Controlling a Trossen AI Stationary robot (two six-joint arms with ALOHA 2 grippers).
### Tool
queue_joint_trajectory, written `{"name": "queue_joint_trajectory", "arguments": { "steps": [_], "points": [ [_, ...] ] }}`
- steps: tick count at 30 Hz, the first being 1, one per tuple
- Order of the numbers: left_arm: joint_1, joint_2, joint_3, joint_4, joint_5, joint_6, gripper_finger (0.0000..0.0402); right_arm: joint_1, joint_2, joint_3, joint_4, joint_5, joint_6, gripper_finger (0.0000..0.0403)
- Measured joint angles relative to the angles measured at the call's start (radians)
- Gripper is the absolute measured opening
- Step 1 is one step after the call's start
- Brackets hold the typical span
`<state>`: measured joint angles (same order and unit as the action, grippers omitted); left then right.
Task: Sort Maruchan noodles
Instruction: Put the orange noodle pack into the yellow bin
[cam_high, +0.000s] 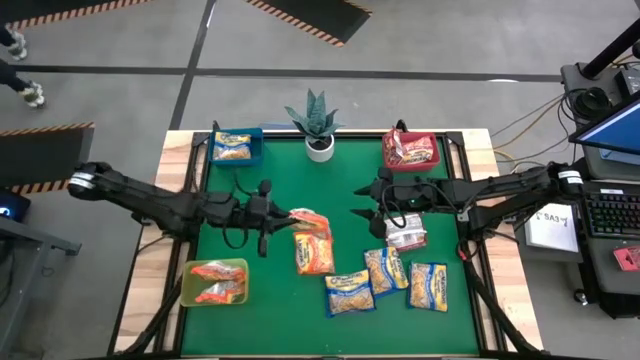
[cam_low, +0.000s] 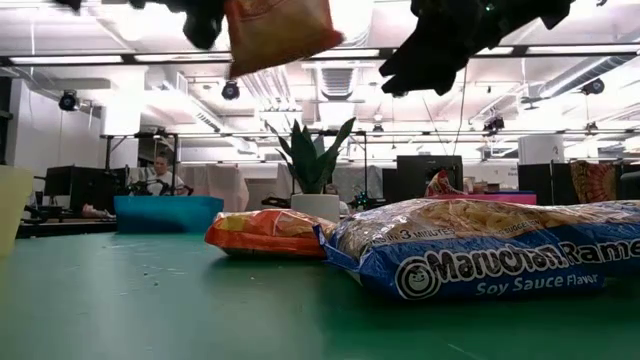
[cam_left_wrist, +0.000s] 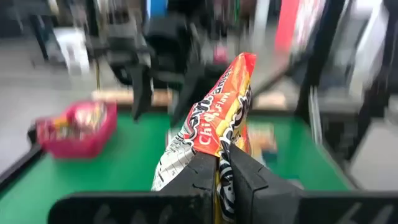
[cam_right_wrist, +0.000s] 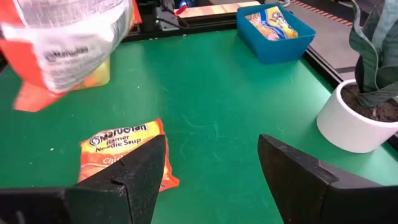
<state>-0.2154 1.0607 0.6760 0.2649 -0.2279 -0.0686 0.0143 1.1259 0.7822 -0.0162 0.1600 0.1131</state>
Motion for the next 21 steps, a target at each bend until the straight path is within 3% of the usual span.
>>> {"name": "queue_joint_trajectory", "arguments": {
  "steps": [3,8,13,16,21],
  "points": [
    [-0.022,-0.003,0.203,-0.431,-0.019,-0.052,0.0000,0.000,0.002,0.000,-0.001,0.000,-0.008,0.0243],
    [-0.057,0.070,0.555,-1.126,-0.061,-0.288,0.0000,0.000,0.009,0.000,0.000,0.000,-0.019,0.0239],
    [-0.083,0.183,0.822,-1.650,-0.048,-0.535,0.0000,0.000,0.011,0.000,-0.002,0.000,-0.020,0.0238],
    [-0.095,0.247,0.891,-1.823,0.019,-0.598,0.0000,0.000,0.011,0.000,-0.002,0.000,-0.020,0.0238],
    [-0.113,0.322,0.897,-1.834,0.198,-0.600,0.0000,0.000,0.011,0.000,-0.002,0.000,-0.018,0.0238]
  ]
}}
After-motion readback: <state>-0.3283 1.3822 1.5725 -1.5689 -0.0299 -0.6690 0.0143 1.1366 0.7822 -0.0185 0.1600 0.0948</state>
